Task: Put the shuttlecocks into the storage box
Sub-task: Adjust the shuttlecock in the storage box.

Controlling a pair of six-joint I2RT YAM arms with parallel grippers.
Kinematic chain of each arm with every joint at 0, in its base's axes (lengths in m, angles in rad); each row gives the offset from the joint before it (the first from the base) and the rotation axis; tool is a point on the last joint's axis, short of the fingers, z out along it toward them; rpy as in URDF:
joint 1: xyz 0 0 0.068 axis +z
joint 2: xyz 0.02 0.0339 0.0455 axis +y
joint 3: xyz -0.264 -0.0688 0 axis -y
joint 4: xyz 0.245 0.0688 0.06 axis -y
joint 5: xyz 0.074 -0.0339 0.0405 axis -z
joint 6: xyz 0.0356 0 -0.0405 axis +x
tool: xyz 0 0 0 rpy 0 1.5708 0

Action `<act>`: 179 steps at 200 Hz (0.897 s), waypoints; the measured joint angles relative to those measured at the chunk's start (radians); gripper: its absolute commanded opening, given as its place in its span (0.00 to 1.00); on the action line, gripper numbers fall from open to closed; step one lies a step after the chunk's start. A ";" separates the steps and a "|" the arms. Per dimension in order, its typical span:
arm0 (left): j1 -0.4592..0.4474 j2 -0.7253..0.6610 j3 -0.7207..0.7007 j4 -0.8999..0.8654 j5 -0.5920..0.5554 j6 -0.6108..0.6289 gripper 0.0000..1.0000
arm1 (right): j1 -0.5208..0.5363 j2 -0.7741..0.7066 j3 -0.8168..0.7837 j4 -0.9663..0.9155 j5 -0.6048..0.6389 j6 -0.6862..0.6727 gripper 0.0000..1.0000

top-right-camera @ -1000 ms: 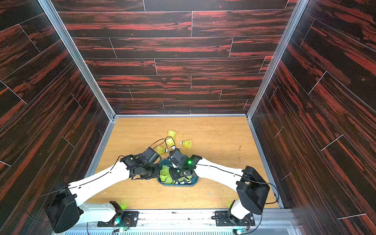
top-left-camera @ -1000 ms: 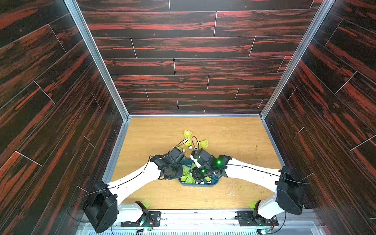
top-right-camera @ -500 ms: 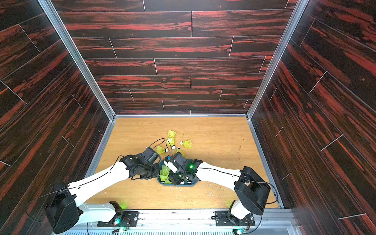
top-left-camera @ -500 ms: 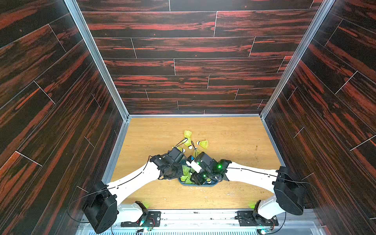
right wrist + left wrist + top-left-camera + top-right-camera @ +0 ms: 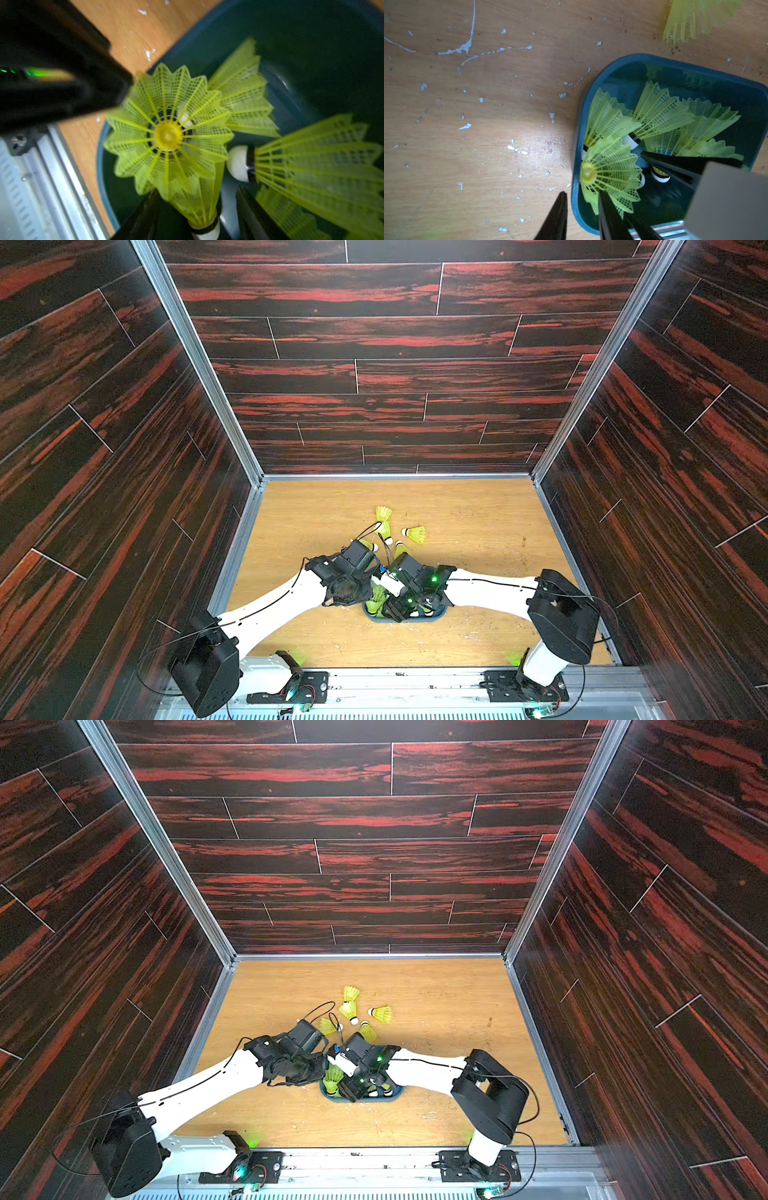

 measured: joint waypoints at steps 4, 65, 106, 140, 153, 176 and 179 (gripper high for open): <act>0.000 0.000 0.000 0.000 0.000 0.000 0.30 | 0.000 0.003 0.003 0.000 -0.003 -0.001 0.62; 0.000 0.000 0.000 0.004 0.000 0.000 0.30 | 0.004 0.018 0.018 0.008 -0.043 -0.010 0.40; 0.000 0.000 0.000 0.006 0.000 0.000 0.30 | 0.004 0.018 0.018 0.008 -0.044 -0.003 0.25; 0.000 0.000 0.000 0.006 0.000 0.000 0.30 | 0.004 0.016 0.017 0.008 -0.041 0.003 0.19; 0.000 0.000 0.000 0.007 0.001 0.000 0.30 | 0.004 0.008 0.014 0.006 -0.041 0.006 0.18; 0.000 0.000 0.000 0.010 0.005 0.000 0.30 | 0.004 -0.021 0.008 -0.005 -0.040 0.012 0.17; 0.000 0.000 0.000 0.011 0.005 0.000 0.30 | 0.004 -0.026 0.008 -0.006 -0.040 0.014 0.17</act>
